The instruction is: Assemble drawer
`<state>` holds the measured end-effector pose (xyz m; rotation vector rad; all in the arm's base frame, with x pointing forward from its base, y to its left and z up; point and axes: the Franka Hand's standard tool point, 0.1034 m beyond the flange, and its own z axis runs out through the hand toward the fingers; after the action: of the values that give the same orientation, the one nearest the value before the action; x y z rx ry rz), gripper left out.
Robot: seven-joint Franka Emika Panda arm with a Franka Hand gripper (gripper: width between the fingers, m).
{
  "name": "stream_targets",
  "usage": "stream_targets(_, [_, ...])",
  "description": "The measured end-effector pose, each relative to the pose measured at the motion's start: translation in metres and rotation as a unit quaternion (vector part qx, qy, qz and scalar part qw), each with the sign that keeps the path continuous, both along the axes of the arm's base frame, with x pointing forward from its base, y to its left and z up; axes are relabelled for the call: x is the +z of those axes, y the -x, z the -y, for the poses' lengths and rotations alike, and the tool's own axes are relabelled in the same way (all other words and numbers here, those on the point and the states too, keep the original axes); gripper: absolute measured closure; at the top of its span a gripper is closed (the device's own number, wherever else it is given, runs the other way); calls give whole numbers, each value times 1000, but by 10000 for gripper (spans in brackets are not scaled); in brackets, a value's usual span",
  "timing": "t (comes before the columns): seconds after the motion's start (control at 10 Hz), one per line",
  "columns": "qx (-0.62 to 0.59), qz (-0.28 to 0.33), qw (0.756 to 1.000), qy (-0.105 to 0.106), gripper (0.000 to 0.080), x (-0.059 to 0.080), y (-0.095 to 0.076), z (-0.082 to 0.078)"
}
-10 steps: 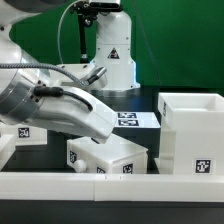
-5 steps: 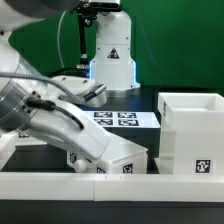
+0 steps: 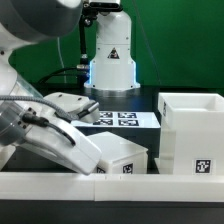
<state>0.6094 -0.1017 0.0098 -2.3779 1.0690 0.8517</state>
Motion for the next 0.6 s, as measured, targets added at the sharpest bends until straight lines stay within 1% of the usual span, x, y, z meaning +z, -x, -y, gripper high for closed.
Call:
stream_targets(0.2, [-2,-6,1000,-2,150,-4,6,1])
stream_targets(0.3, [-8,-12,1000,-8,151,-4,9,2])
stream_targets(0.4, [-21,-20,999,-19,150,-5,13,5])
stream_targets(0.5, [-22,-22,999,-18,150,-7,14,8])
stream_targets(0.6, [-21,-21,999,-18,150,-7,14,7])
